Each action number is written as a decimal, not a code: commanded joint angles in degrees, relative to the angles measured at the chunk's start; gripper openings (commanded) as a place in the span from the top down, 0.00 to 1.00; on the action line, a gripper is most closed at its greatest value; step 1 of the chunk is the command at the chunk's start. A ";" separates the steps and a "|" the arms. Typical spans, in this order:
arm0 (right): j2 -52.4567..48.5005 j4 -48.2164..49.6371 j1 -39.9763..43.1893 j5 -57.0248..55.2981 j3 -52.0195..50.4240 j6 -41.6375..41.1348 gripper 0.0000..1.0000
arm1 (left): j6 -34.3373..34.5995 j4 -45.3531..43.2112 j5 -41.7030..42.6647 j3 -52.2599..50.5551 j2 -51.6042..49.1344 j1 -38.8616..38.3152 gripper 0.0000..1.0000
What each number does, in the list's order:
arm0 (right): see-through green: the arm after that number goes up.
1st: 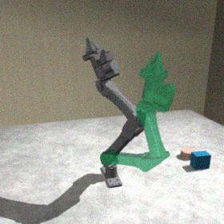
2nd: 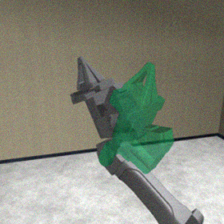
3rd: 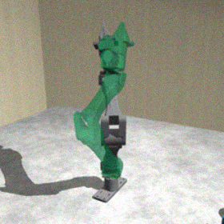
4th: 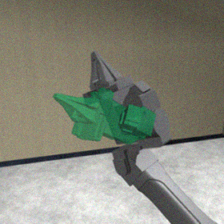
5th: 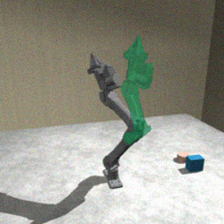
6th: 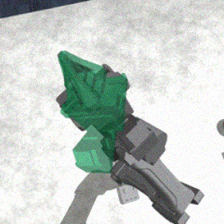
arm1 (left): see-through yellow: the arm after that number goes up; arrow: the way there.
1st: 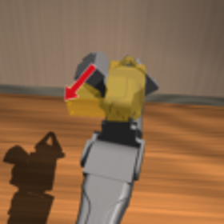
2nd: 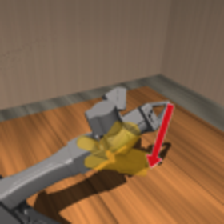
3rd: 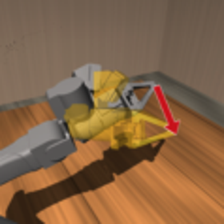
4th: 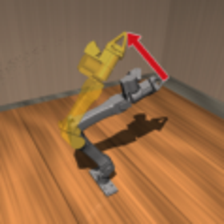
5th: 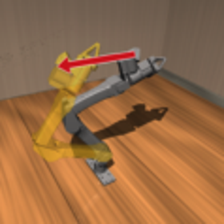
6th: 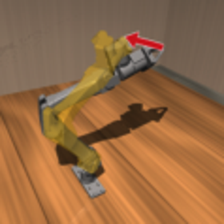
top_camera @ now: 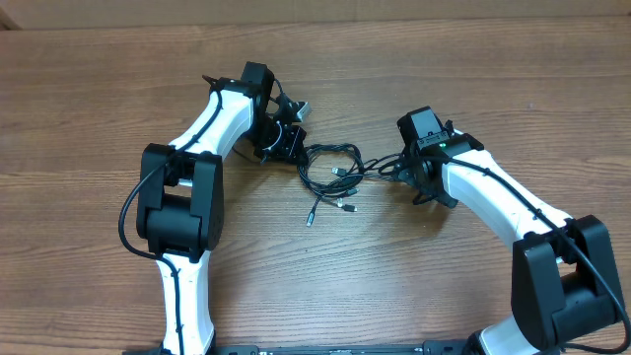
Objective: Untangle cables
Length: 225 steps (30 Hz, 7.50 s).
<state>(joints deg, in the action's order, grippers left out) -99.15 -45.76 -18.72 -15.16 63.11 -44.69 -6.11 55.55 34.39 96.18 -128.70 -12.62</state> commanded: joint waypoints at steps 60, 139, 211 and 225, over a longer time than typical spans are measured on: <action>1.05 6.08 14.36 3.78 -11.30 9.38 0.00 | 2.95 0.09 -6.47 1.44 -1.14 0.48 0.96; -8.37 16.22 -2.80 16.22 8.81 8.09 0.30 | 2.47 -0.52 -5.88 1.44 -1.14 -1.29 0.96; -8.35 -0.83 10.95 35.80 -0.15 14.93 0.16 | -35.71 16.00 32.37 4.81 -0.87 4.20 0.96; -8.35 10.49 -3.98 45.72 -5.14 8.41 0.16 | -36.11 16.87 33.18 4.81 -0.87 9.27 0.96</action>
<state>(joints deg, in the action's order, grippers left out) -104.99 -36.51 -20.27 26.41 60.05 -34.98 -39.44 72.23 64.36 99.55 -128.70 -3.68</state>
